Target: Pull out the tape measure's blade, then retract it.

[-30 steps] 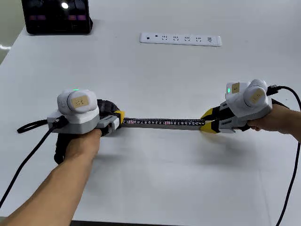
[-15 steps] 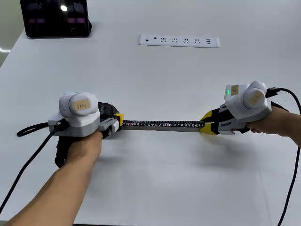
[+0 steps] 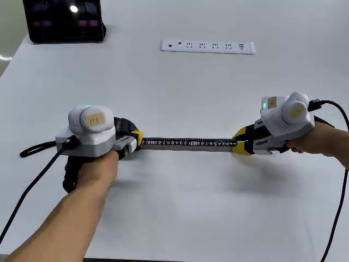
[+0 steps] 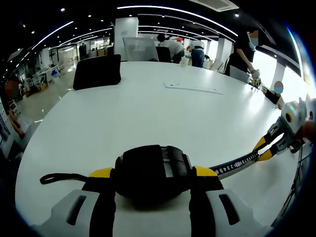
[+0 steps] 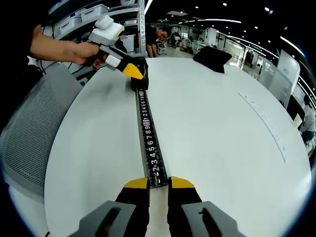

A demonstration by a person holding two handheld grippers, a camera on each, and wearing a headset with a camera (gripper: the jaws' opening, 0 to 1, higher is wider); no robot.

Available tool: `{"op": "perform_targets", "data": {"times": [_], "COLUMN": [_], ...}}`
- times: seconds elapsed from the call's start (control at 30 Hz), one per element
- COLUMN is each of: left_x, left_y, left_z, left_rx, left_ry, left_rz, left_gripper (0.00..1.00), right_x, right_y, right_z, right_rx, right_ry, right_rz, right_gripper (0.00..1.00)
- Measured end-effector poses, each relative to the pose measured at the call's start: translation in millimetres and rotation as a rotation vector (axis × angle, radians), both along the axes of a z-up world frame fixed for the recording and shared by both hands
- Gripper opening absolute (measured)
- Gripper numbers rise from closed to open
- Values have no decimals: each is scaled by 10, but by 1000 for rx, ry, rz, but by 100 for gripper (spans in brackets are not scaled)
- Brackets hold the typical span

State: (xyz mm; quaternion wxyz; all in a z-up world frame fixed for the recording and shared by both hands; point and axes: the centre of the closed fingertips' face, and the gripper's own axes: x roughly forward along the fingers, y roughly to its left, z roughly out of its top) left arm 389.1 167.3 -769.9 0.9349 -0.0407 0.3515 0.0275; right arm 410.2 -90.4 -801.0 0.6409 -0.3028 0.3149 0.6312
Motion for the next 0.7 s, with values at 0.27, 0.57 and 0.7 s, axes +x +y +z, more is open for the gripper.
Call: {"op": "perform_targets", "data": {"times": [0.27,0.57,0.7], "left_x": [1,3,5], "left_y": [-3,-6,-6], "left_z": [-5,-11,-11], "left_rx": [-2,-10,-11], "left_ry": [4,10,8], "left_rz": [-4,-6,-8], "left_gripper": [54,54,54], "right_x": [5,12,15], "right_y": [-2,-5,-4], "right_z": [-2,-10,-12], "right_rx": [-4,-12,-13], "right_ry": [1,-1,-1], "right_rz": [-3,-1,-2], "right_gripper": [10,10,10]}}
